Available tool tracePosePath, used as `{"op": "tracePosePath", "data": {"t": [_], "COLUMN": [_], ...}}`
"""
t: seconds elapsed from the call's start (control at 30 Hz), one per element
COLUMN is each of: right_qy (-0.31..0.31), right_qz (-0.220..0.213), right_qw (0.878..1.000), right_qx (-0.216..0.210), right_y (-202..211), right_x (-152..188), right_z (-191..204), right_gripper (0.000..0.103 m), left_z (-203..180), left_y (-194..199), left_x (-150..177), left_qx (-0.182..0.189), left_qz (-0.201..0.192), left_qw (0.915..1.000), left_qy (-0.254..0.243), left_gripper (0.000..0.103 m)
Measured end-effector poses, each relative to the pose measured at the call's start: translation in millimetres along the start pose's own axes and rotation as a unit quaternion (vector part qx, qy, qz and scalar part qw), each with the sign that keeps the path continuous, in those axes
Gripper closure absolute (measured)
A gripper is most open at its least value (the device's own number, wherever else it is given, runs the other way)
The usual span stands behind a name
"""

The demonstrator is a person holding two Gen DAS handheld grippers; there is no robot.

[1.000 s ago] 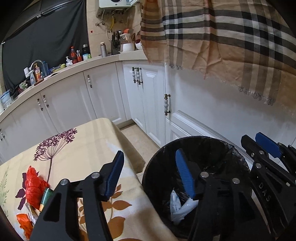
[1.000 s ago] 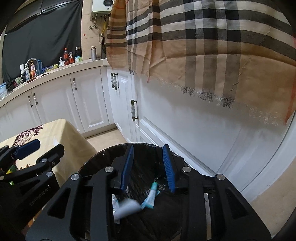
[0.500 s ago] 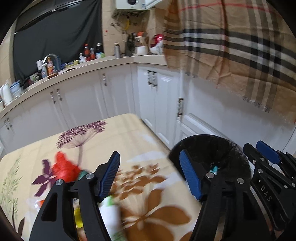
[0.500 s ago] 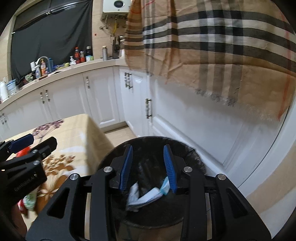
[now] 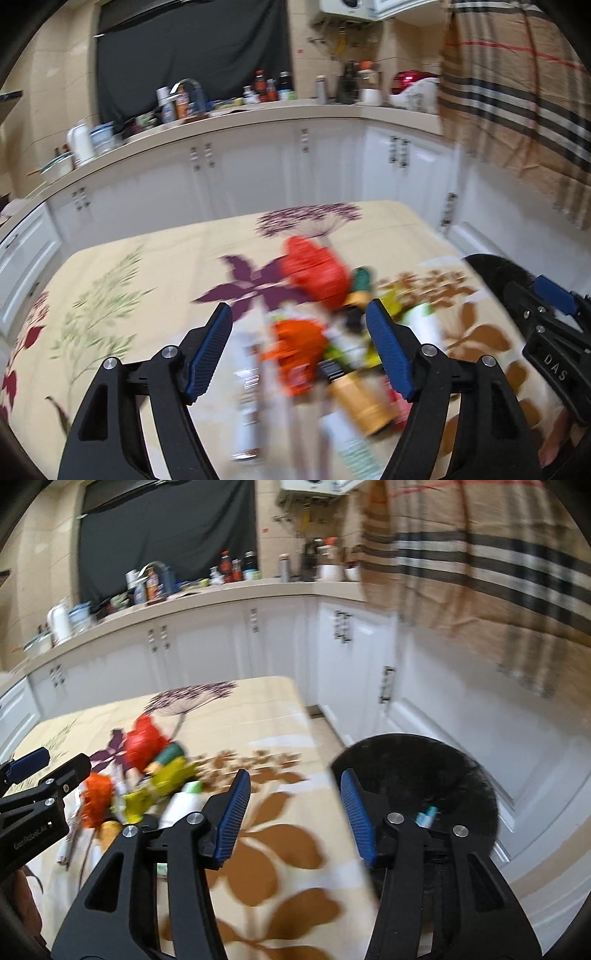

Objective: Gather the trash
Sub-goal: 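Return both tools to the table and grasp the white-green wrapped bottle with the right tool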

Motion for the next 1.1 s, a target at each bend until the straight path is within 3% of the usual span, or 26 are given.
{"op": "tracePosePath", "data": {"t": [0.3,0.7,0.77,0.83,0.9,1.1], "right_qy": [0.059,0.091,0.087,0.085,0.084,0.076], "right_qz": [0.031,0.098,0.108,0.119,0.13,0.127], "right_qw": [0.998,0.991,0.99,0.989,0.987,0.988], "right_qx": [-0.019,-0.013,-0.021,-0.028,-0.036,-0.038], "right_y": [-11.2,-33.6,-35.4,-37.1,-39.4,-36.2], "right_x": [7.0,21.7,24.2,27.0,30.4,30.6], "right_z": [63.4,82.5,83.6,84.1,84.0,77.6], "right_gripper": [0.046,0.047,0.054,0.069,0.074,0.074], "left_z": [69.2,98.3,96.2,93.7,90.5,82.8], "left_y": [9.9,8.3,7.9,7.6,6.4,5.5], "left_x": [30.3,48.0,48.5,49.2,50.9,51.2], "left_qx": [-0.043,-0.038,-0.034,-0.031,-0.029,-0.022], "left_qz": [0.02,0.044,0.047,0.049,0.053,0.057], "left_qw": [0.9979,0.9955,0.9956,0.9958,0.9959,0.9962], "left_qy": [0.043,0.075,0.073,0.071,0.067,0.063], "left_gripper": [0.03,0.03,0.029,0.029,0.029,0.029]}}
Point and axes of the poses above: each gripper's, at about its wrist camera, not at the fingertips, and y roughly against the way its jaws point, z to its left, x to its underside, the point moved 6 cm from there along -y, roughly the way its jaws point, and after that the axes turned 10 degrees about x, right-handed, at the moved point
